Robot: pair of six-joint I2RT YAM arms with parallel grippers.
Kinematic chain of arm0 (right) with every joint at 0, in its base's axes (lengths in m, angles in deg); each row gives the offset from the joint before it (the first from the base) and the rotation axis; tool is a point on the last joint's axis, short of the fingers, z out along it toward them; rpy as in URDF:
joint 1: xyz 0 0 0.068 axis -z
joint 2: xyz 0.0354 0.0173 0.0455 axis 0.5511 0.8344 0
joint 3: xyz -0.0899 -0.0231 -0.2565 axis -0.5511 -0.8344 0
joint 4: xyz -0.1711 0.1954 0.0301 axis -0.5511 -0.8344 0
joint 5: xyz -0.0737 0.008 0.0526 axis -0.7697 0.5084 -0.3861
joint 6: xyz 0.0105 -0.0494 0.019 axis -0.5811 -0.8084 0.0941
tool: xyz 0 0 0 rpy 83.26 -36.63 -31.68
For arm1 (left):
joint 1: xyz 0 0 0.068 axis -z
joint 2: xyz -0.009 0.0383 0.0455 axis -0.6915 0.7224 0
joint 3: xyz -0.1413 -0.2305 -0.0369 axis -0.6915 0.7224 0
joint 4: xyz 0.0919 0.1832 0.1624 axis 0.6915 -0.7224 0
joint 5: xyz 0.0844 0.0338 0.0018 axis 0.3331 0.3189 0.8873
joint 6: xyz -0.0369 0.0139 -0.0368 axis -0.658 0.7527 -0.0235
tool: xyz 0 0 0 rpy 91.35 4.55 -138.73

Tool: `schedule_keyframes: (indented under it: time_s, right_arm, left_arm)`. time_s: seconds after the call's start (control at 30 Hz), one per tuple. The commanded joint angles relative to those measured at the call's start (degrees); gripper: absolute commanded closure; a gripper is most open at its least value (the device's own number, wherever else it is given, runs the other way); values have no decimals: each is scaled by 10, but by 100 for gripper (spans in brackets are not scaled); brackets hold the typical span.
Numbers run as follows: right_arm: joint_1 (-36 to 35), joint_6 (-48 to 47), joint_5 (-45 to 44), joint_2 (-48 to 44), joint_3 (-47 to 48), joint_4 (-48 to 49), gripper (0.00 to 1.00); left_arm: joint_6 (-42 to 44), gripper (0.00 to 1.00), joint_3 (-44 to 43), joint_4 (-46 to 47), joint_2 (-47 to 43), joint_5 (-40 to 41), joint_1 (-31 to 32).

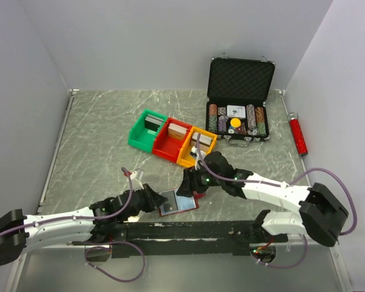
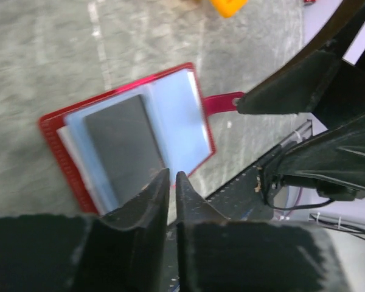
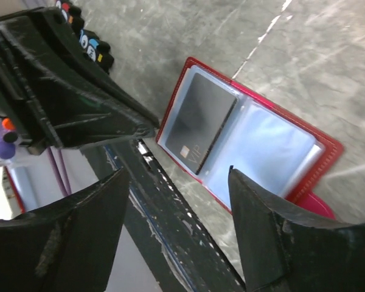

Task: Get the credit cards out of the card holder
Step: Remove the credit card from the card holder.

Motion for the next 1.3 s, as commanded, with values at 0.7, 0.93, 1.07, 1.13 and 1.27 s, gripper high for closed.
schedule_keyframes:
  time_s: [0.7,0.93,1.07,1.13,1.27]
  right_arm:
    - [-28,42,49,145,39,128,32]
    - [-32,54,58,183,42,147,33]
    - [-32,60,61,197,40,159,33]
    - [-32,61,62,201,39,161,33]
    - [-33,64,68,212,38,168,33]
  left_arm:
    - [-40,99,39,16,66,-22,-39]
    - [-52,99,41,-4,68,-10,-39]
    - [-63,99,45,-16,67,-3,-39]
    - [-69,99,47,-23,65,0,-39]
    - [-75,99,53,-28,57,4,-38]
